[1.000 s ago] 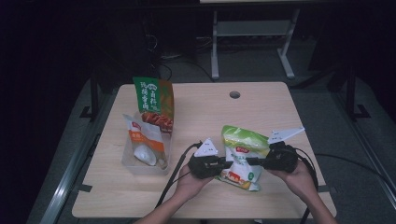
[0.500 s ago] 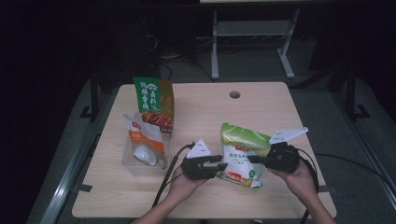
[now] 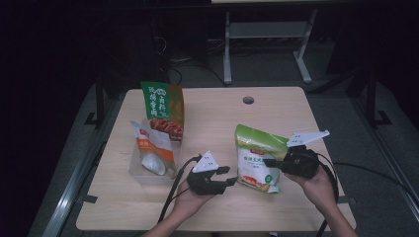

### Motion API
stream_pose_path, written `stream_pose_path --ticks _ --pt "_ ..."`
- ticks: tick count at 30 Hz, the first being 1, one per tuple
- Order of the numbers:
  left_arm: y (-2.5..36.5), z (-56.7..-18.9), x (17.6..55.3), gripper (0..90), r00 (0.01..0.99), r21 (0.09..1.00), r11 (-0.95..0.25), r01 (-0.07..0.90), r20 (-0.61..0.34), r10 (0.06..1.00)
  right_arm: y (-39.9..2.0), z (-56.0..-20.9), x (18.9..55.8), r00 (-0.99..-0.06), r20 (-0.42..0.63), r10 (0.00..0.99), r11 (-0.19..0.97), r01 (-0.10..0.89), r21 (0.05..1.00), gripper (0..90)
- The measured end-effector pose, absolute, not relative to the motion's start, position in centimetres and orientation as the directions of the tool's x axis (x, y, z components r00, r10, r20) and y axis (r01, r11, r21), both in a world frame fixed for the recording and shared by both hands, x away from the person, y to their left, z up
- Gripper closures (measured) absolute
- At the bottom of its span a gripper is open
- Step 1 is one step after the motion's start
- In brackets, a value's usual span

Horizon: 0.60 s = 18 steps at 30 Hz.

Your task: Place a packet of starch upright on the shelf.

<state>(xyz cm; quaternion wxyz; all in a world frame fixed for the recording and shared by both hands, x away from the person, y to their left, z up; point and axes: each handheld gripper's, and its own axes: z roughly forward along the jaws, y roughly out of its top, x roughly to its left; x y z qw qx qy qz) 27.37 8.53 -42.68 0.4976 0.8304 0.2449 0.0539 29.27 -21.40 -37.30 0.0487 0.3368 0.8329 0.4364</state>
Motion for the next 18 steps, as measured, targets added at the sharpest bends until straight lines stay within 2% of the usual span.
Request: stream_pose_path --ticks 18 --pt "9.0 -43.0 26.1 43.2 0.887 0.853 -0.404 0.330 -0.134 0.442 -20.9 -36.3 30.2 -0.743 0.230 0.628 0.366 0.543 0.756 89.7"
